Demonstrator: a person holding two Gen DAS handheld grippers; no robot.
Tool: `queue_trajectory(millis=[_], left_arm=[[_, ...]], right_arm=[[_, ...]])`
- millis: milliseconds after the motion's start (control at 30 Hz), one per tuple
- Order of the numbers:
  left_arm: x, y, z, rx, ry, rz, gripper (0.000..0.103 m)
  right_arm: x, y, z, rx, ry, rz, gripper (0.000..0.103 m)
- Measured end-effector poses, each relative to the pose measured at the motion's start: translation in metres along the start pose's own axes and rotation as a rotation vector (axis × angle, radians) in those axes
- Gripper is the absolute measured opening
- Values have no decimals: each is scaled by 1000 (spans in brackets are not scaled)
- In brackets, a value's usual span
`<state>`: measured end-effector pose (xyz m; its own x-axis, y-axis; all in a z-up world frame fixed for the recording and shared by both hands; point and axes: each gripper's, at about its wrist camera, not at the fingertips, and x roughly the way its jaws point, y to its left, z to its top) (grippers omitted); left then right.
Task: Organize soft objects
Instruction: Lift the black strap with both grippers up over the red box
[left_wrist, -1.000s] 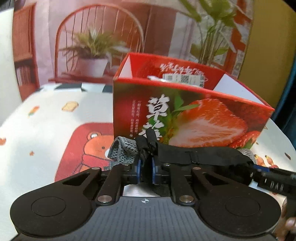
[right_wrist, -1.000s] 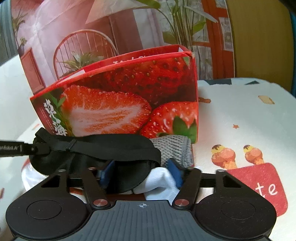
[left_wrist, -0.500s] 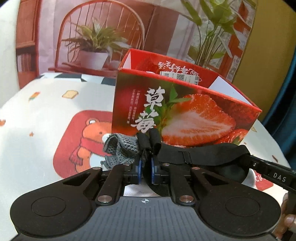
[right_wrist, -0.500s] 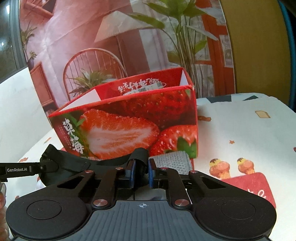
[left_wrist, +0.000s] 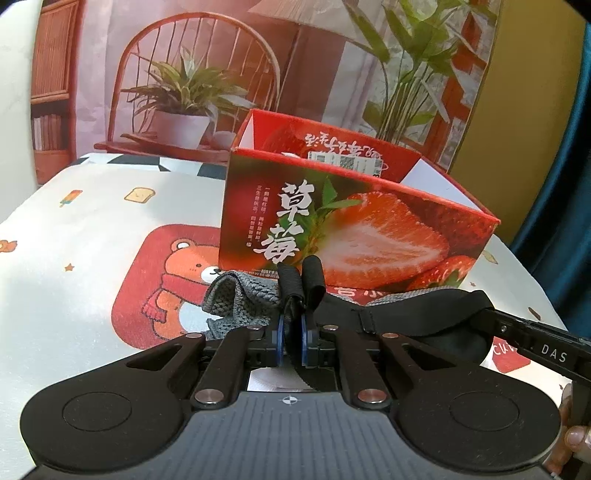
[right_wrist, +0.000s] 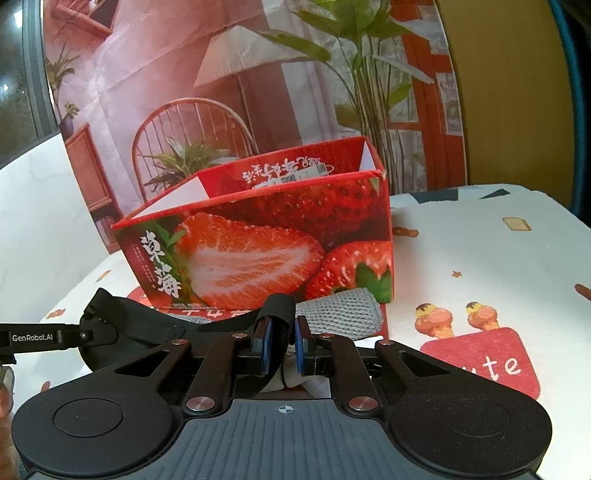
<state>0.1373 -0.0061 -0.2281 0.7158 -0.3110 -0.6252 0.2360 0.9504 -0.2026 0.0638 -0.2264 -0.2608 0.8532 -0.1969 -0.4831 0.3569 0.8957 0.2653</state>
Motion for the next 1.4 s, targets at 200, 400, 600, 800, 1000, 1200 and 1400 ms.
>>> queue_trajectory(millis=[200,400,600,800,1000,1200,1400], left_arm=[[-4,0,-2,7,-1,-4,10],[-4,1,-2,13,-12,-2,9],[-3,1,-2,15,-15,2,9],[-7,3,1,5,-29,-3,9],[-20,2,13,19,-87,-19,9],[-20,-1,15,29,-94,-17,9],[-28,-3,48,45,-180,-22,8]], right_arm=[[-6,2,3,-6,-15,3,12],[-8,1,2,0,-26,4,12],[-7,0,2,-1,-28,10,12],[-11,1,5,2,-46,16,11],[-22,5,21,-12,-104,40,11],[-31,8,36,-25,-154,56,11],[-30,10,56,-45,-188,74,10]])
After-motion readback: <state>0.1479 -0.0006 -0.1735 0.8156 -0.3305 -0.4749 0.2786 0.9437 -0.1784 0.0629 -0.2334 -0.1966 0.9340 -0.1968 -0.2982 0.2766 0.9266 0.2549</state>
